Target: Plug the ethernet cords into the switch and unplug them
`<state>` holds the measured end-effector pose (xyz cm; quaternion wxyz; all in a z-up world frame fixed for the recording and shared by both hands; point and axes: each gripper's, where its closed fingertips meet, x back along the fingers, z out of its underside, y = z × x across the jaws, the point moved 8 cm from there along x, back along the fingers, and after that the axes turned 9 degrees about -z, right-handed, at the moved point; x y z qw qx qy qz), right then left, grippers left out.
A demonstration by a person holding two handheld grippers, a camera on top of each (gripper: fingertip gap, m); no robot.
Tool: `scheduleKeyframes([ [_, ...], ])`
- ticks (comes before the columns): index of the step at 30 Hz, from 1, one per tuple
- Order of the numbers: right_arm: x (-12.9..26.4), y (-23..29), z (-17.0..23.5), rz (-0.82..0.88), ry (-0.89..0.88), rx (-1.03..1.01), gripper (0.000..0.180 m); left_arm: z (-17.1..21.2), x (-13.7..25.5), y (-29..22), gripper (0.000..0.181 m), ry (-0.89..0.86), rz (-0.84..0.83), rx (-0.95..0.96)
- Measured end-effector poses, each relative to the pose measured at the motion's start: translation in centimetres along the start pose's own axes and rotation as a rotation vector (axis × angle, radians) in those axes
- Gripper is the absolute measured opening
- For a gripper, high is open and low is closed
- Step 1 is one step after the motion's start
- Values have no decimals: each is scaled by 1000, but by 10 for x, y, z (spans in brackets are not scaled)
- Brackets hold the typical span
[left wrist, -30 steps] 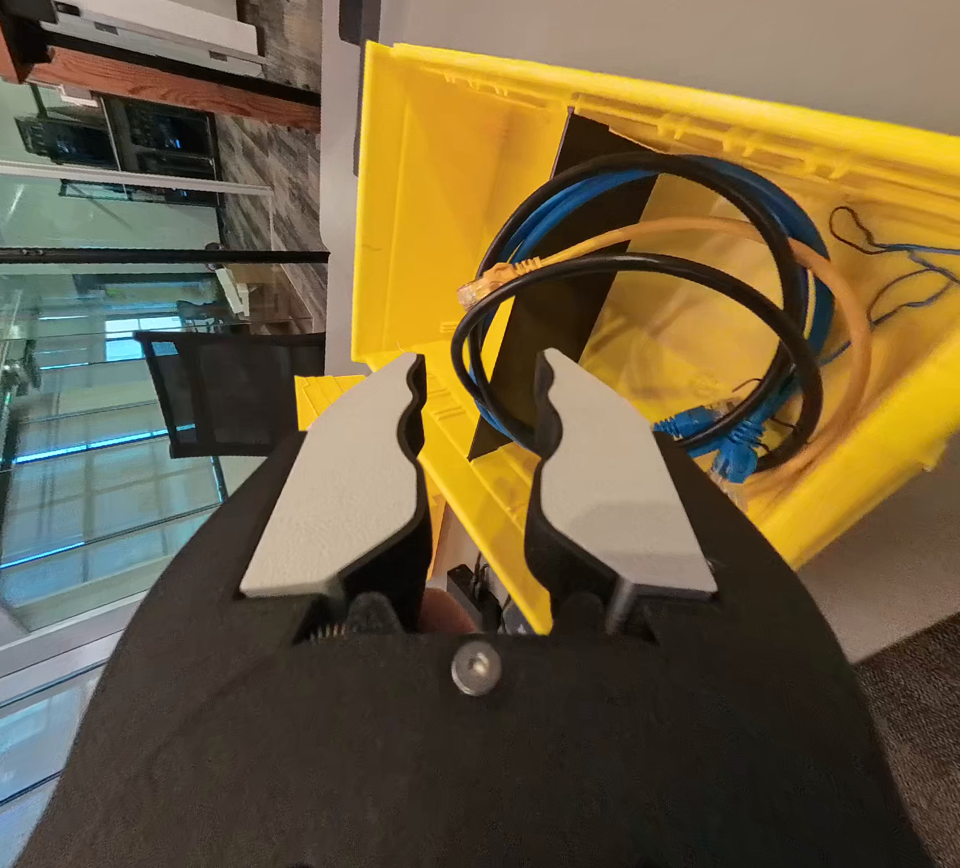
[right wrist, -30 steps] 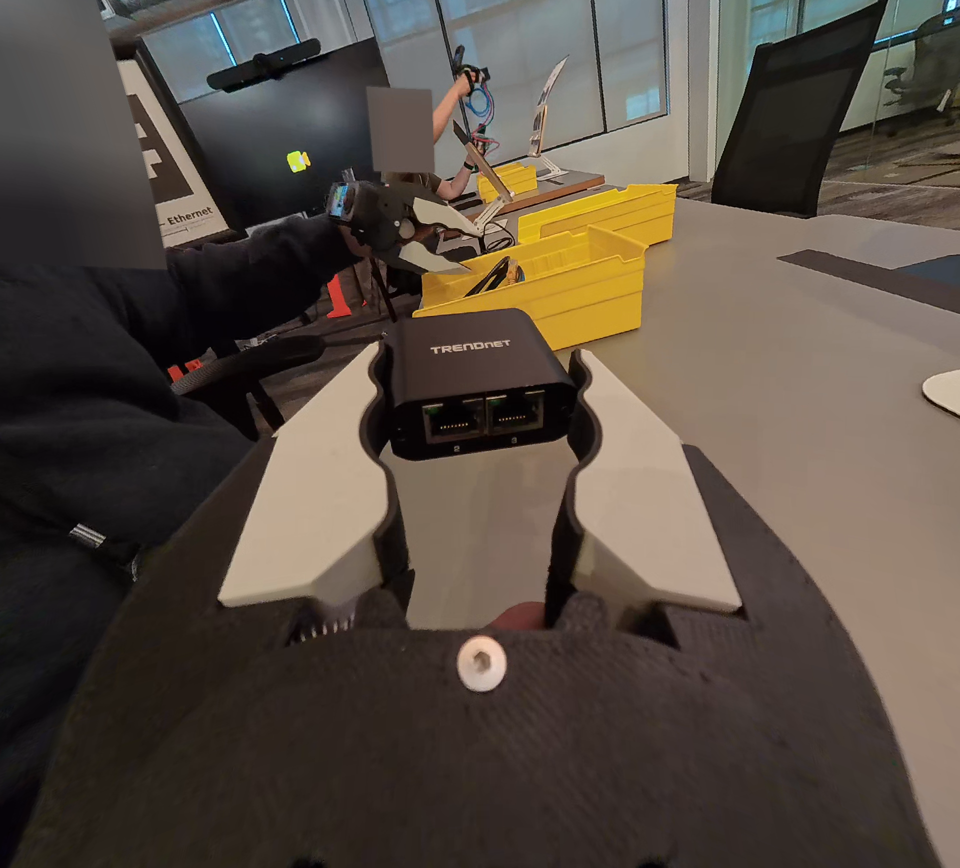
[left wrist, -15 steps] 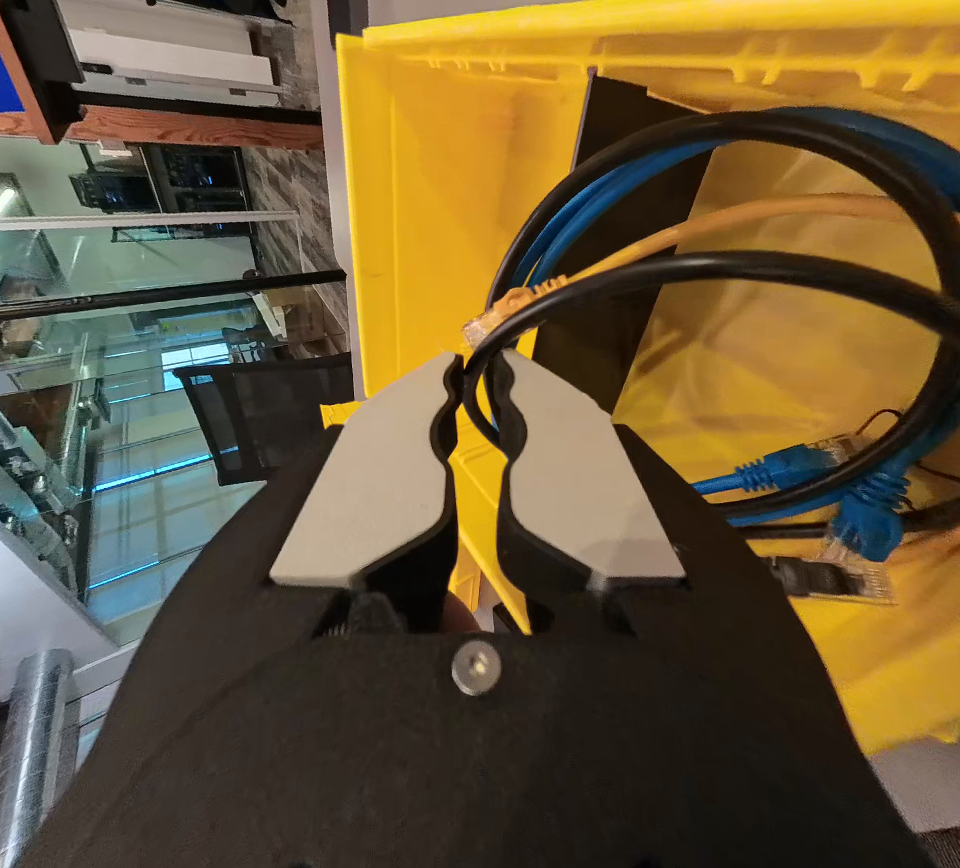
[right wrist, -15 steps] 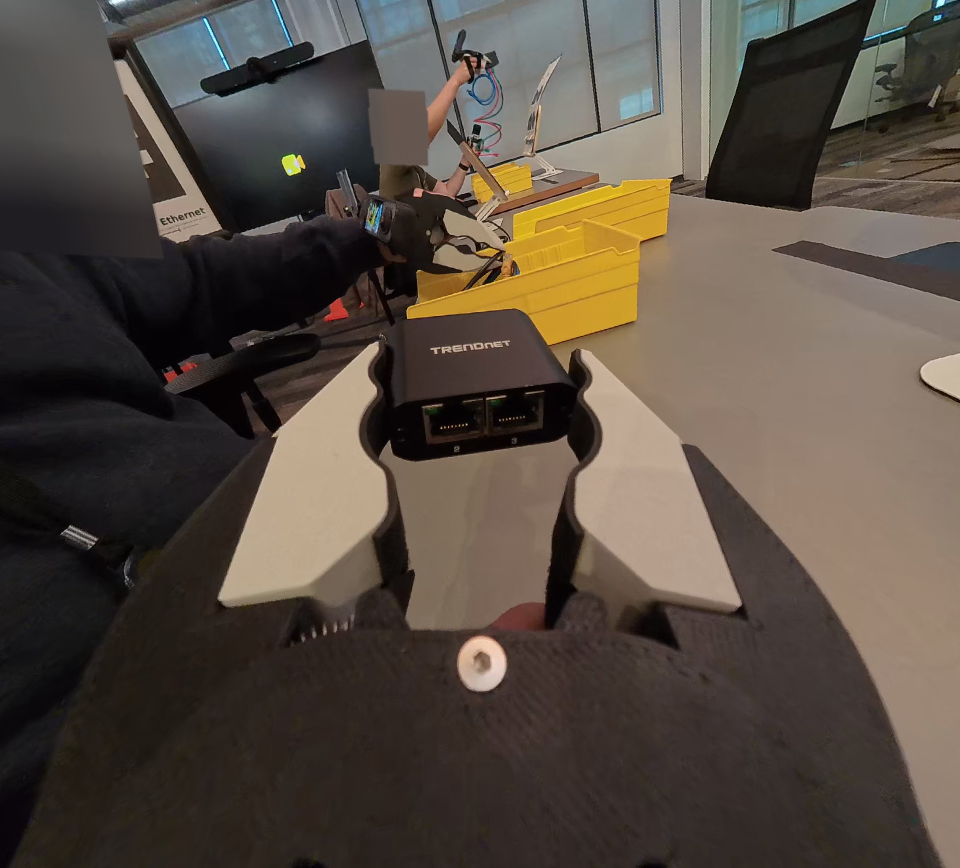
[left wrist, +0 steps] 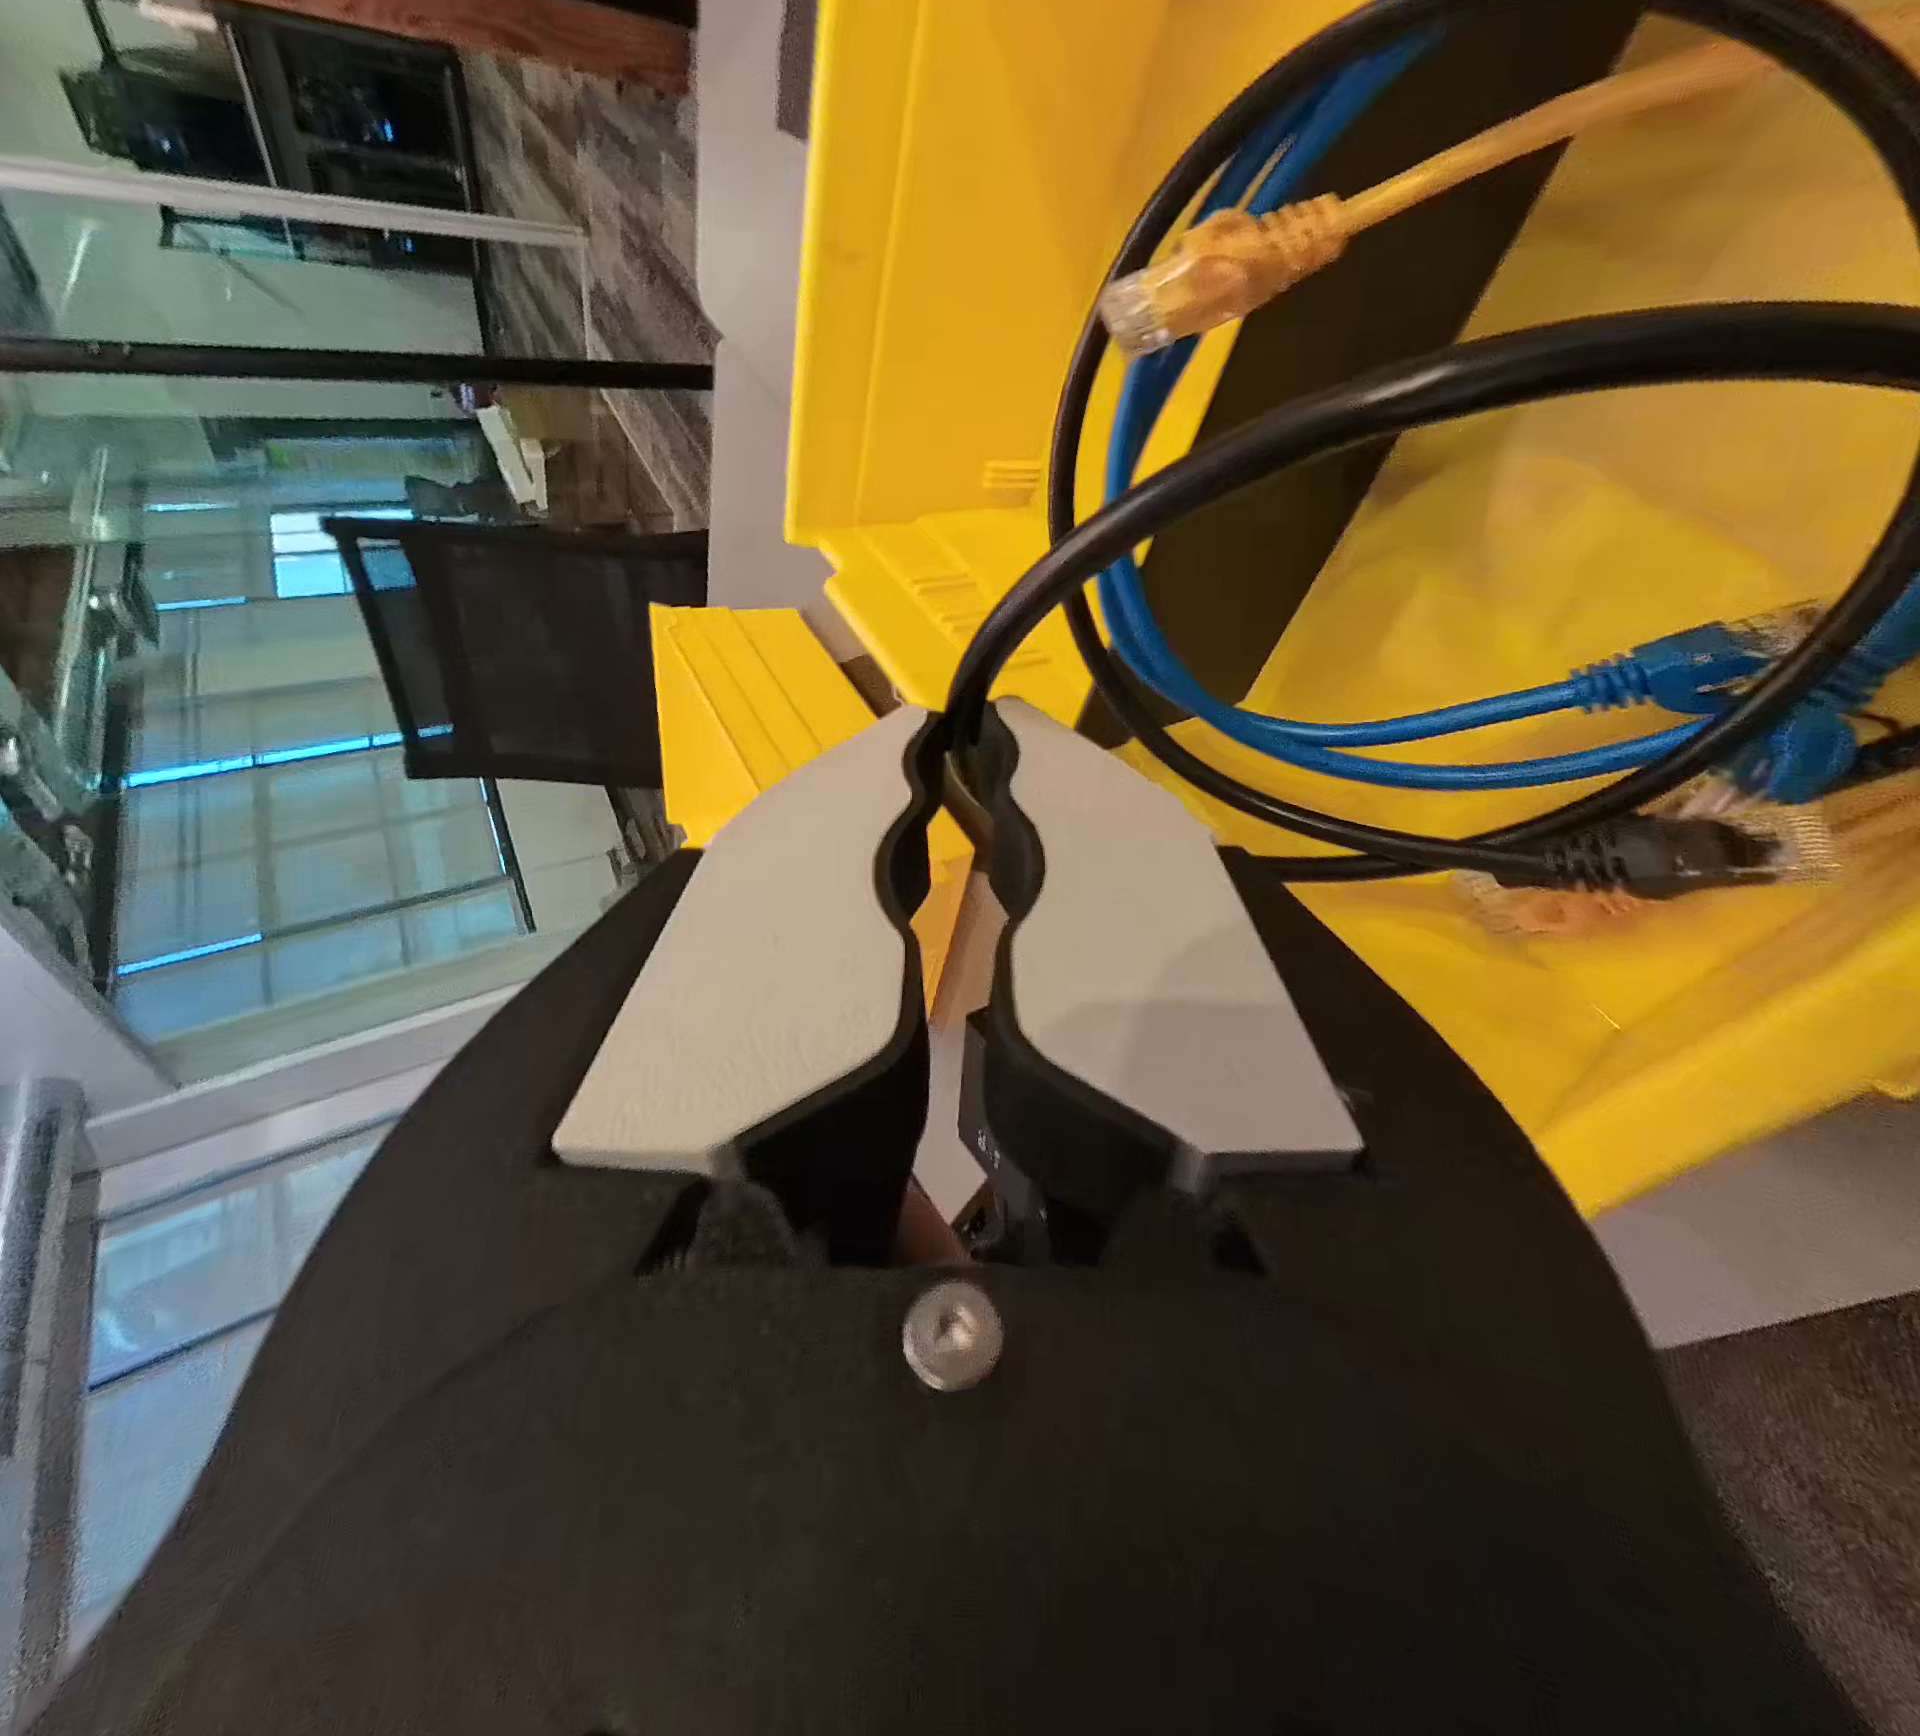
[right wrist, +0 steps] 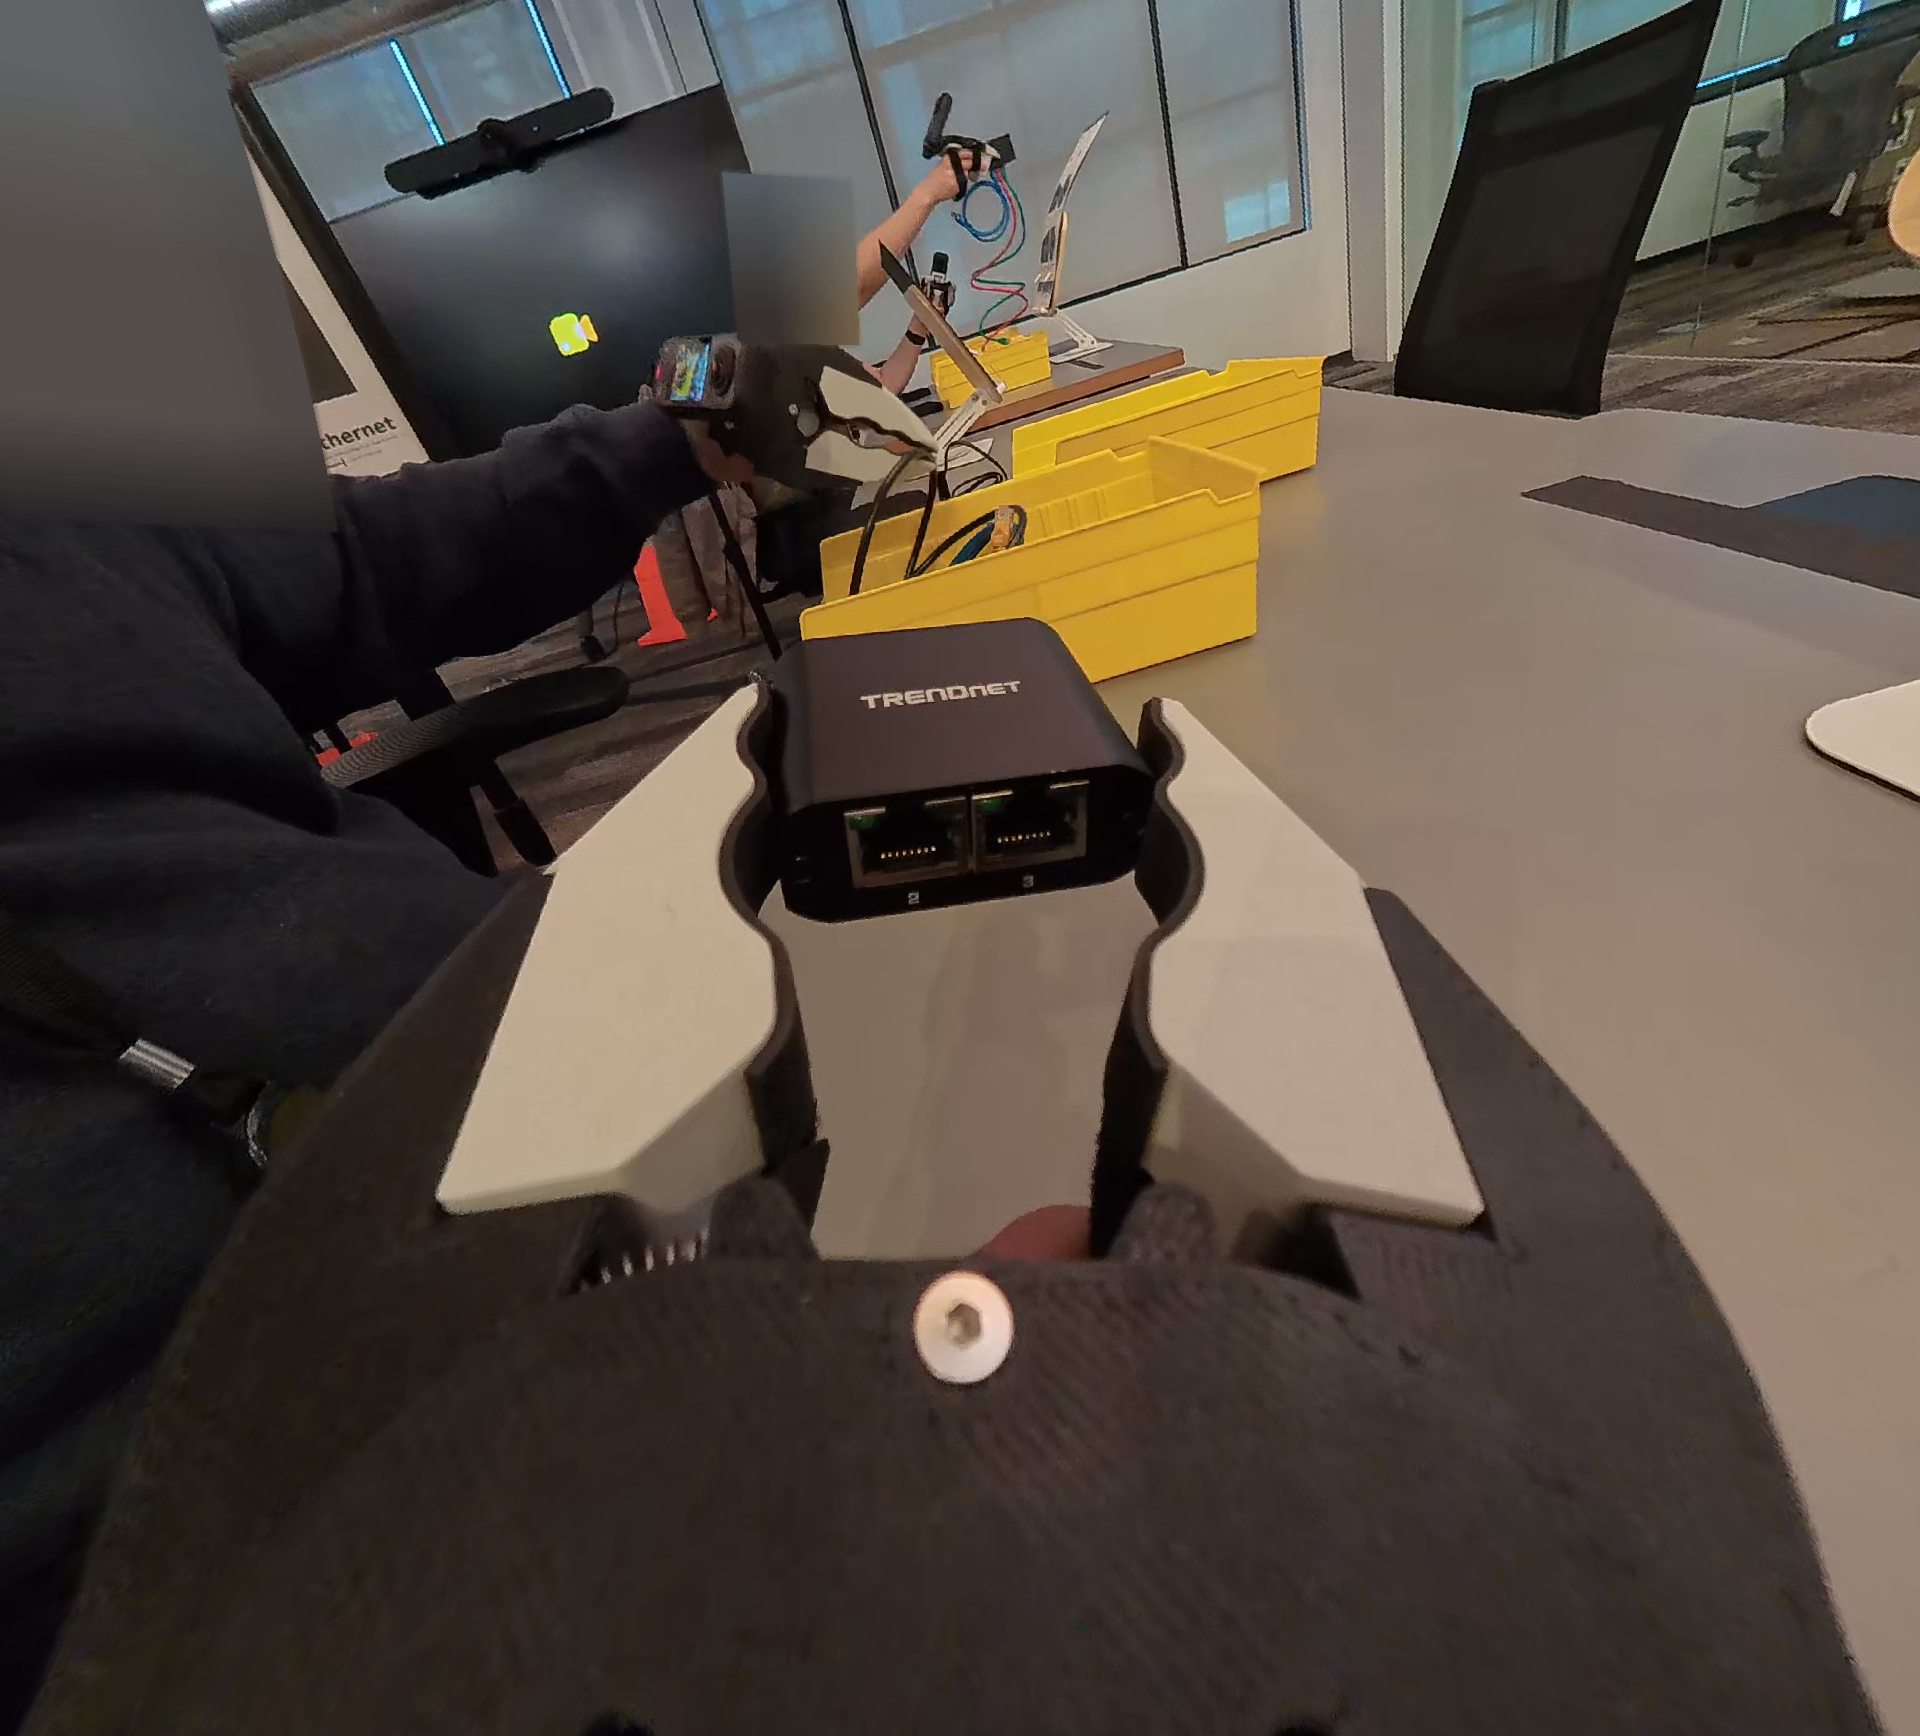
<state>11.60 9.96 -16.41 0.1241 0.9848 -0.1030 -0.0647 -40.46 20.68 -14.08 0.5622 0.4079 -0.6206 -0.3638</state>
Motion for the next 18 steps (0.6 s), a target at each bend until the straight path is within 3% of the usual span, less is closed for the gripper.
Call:
scheduleKeyframes([
  [18, 6, -1, -3, 23, -8, 10, 68, -14, 53, 79, 6, -56, -245, 114],
])
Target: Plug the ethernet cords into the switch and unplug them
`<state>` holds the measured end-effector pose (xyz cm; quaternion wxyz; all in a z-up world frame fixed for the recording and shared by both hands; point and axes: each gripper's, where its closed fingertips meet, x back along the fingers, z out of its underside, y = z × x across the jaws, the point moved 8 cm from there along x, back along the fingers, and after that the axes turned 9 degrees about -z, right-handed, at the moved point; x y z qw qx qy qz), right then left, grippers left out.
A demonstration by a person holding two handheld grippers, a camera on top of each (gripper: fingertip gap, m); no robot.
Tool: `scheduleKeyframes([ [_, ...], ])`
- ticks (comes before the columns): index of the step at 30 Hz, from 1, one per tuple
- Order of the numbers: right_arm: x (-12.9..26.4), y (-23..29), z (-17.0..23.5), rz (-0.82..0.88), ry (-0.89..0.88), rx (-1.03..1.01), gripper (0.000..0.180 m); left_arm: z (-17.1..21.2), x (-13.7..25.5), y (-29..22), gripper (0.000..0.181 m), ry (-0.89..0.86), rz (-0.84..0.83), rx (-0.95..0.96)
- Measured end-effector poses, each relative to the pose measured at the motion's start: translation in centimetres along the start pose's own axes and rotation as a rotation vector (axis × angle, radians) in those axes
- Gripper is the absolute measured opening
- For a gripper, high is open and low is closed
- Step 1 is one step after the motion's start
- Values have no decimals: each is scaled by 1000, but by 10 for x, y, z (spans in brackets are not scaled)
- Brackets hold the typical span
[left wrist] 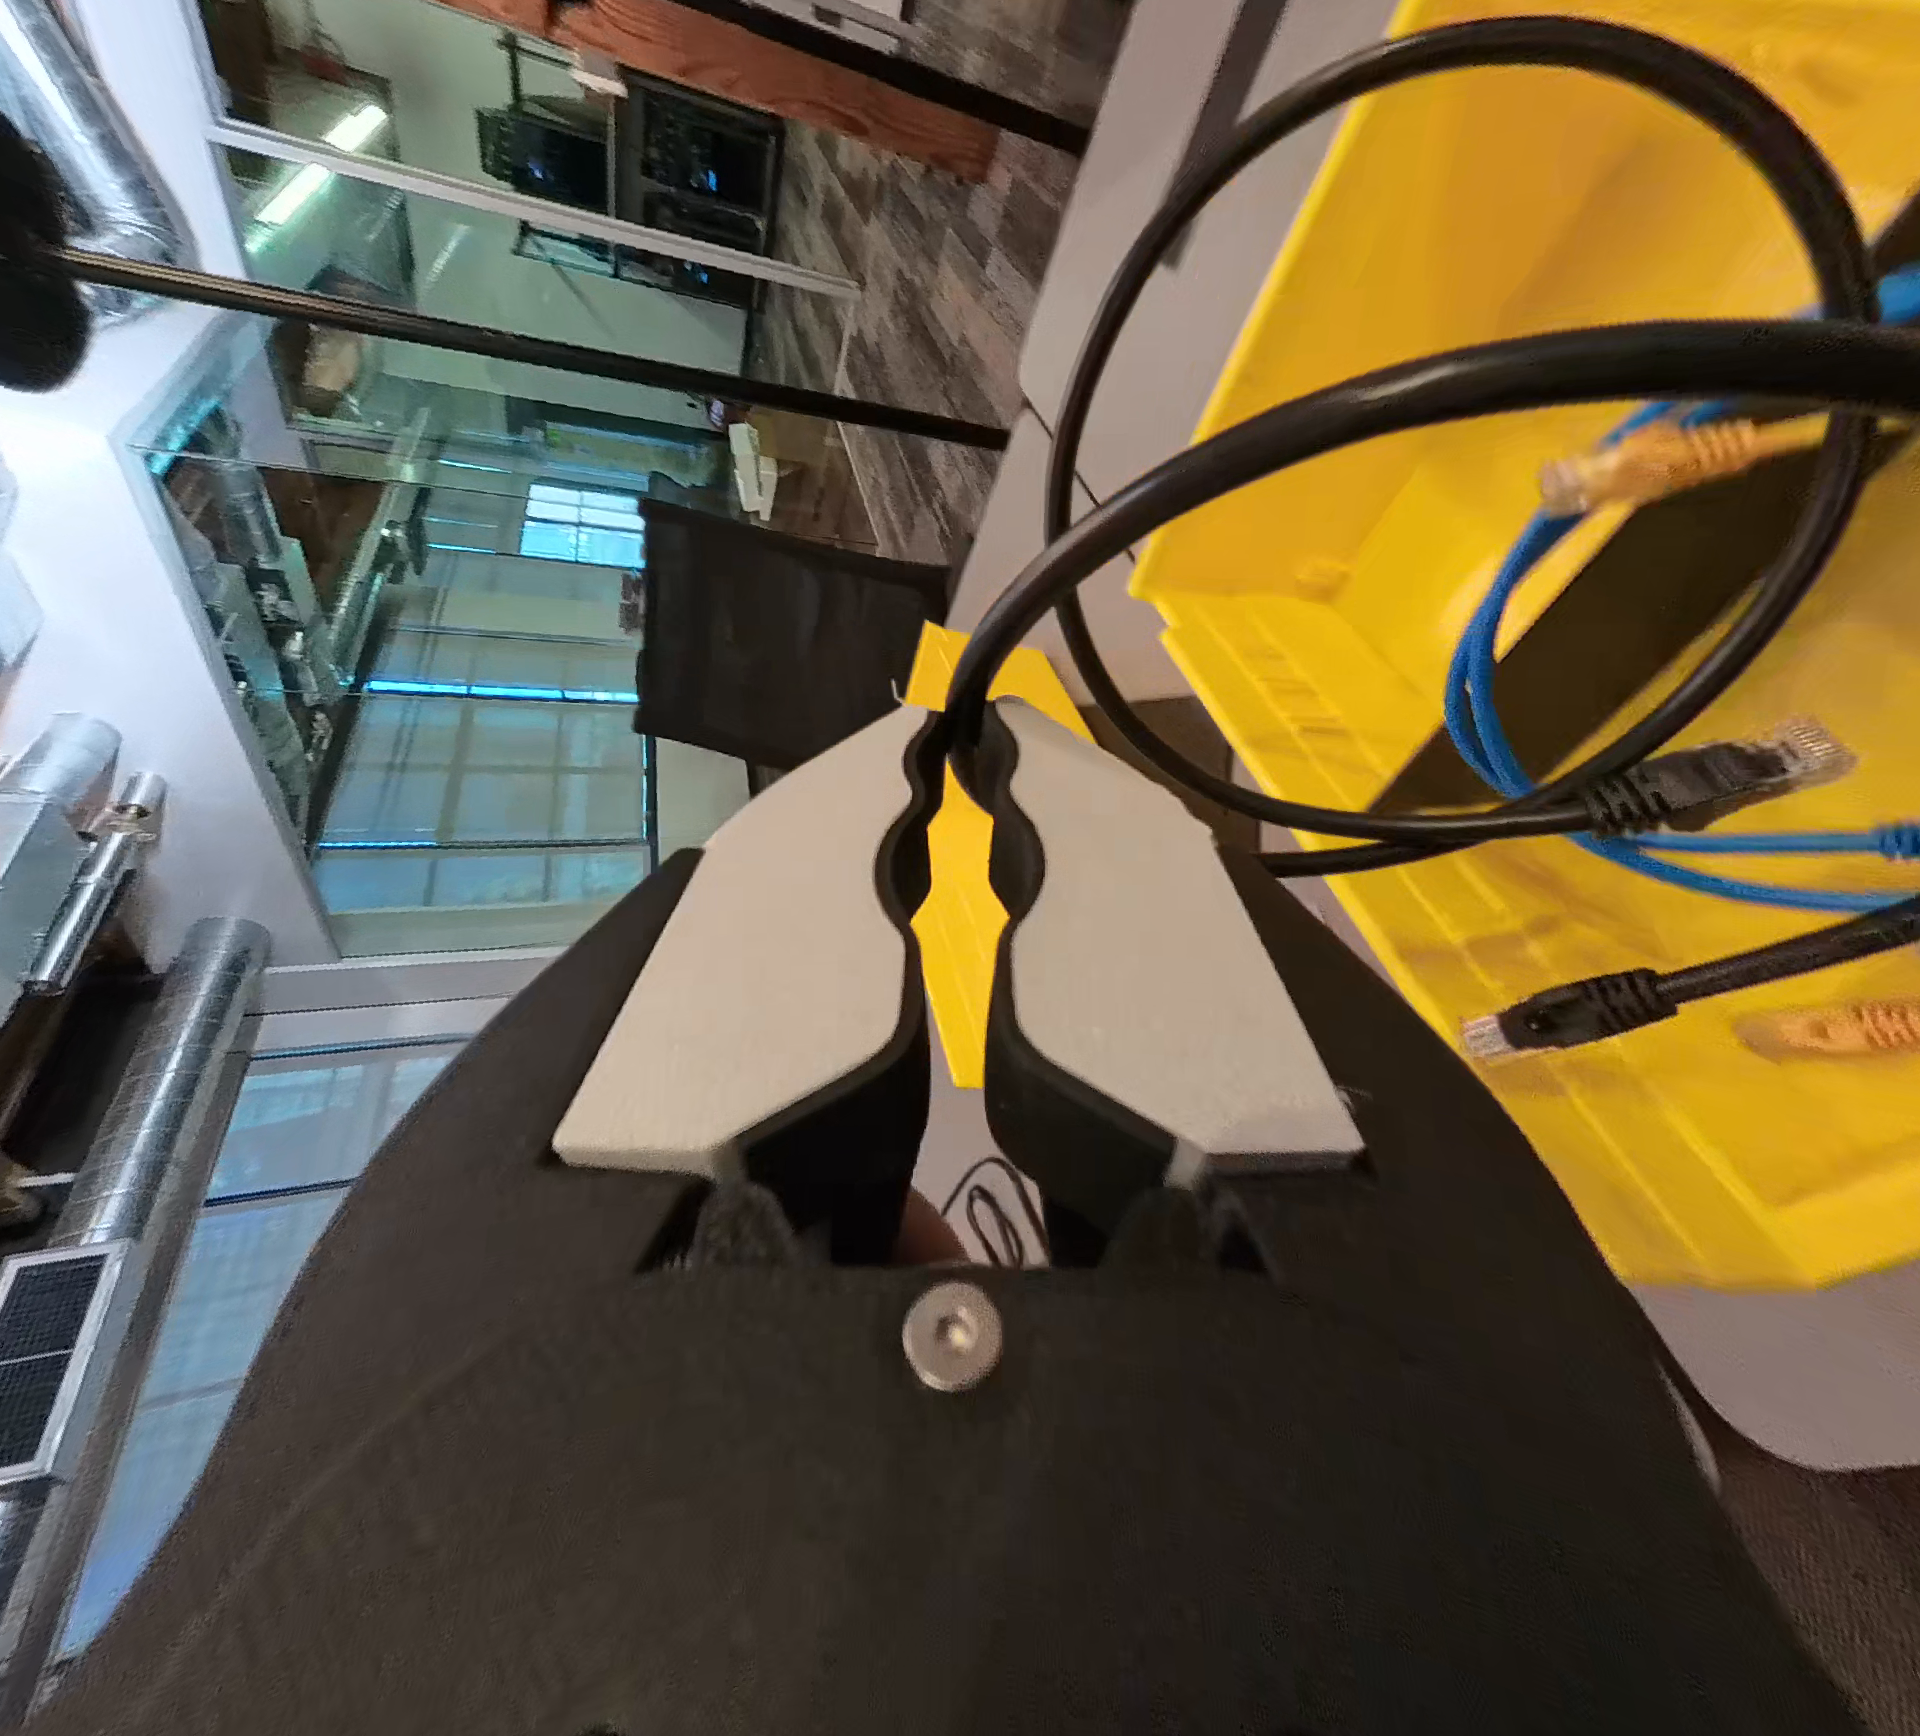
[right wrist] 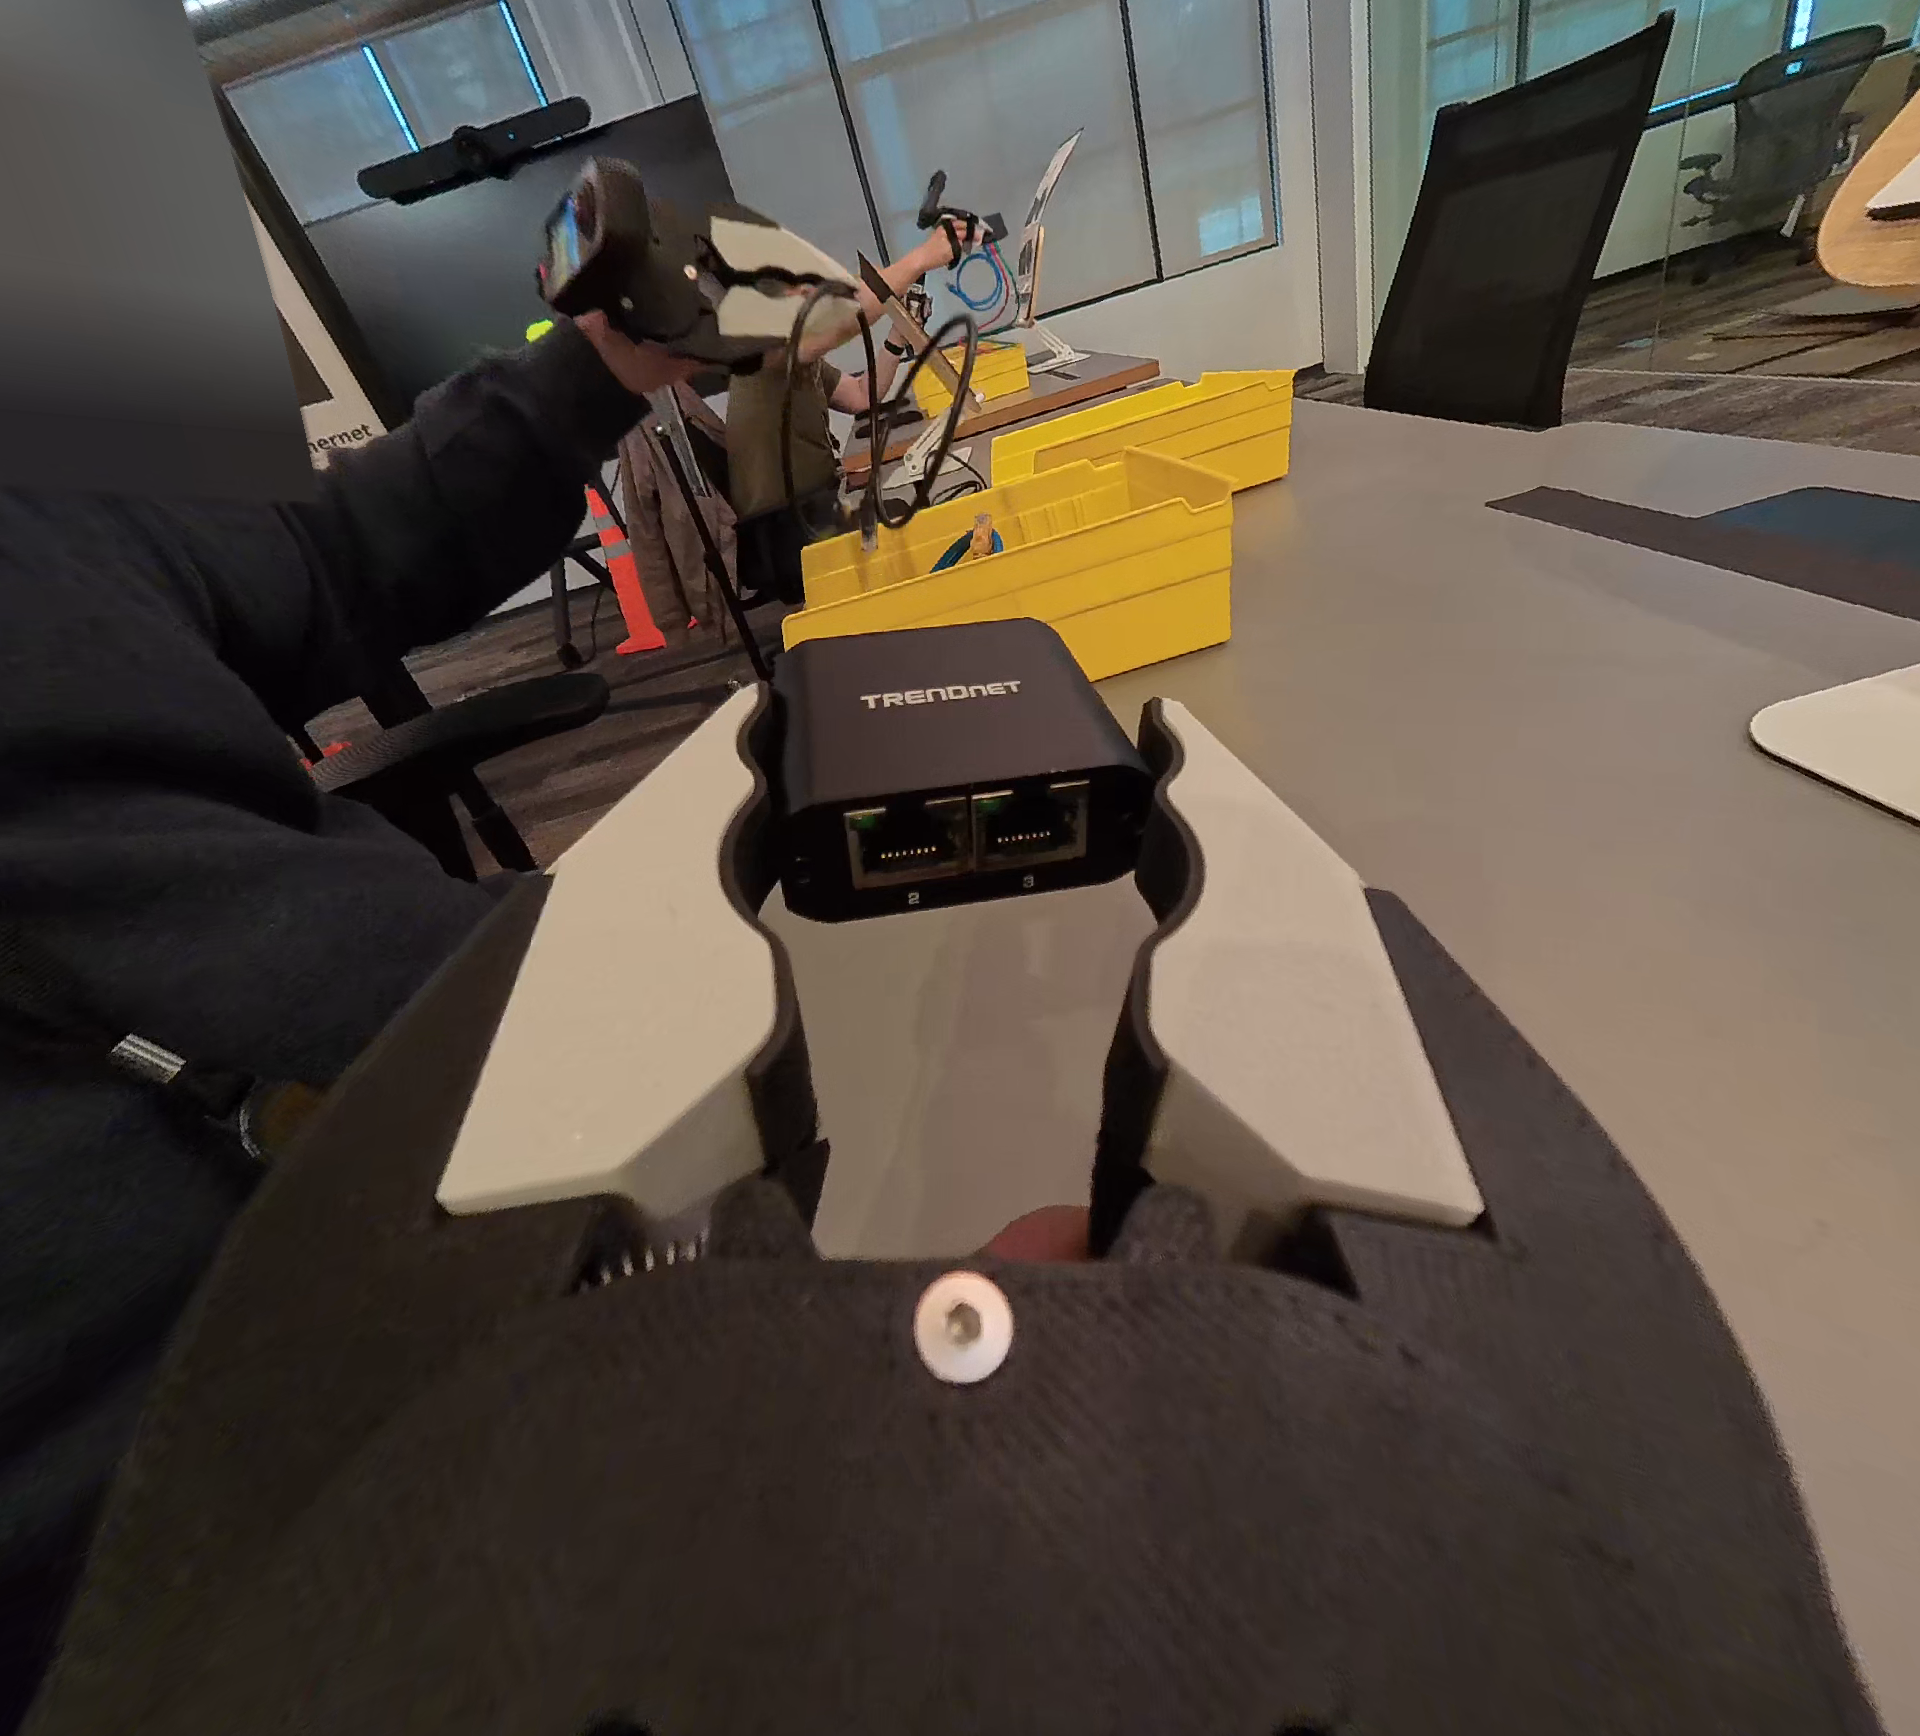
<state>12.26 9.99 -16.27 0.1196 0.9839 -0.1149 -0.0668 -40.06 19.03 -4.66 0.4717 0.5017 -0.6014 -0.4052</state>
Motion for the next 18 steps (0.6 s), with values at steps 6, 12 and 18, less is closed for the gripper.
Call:
scheduleKeyframes([
  [6, 3, 3, -4, 11, -11, 15, 68, -67, 10, 30, 5, -104, -20, 28],
  [12, 9, 10, -12, 24, -24, 44, 68, -159, -8, -5, 5, -189, 128, 16],
  [18, 20, 18, -17, 42, -42, 65, 68, -223, -37, -93, 5, -293, 361, -64],
])
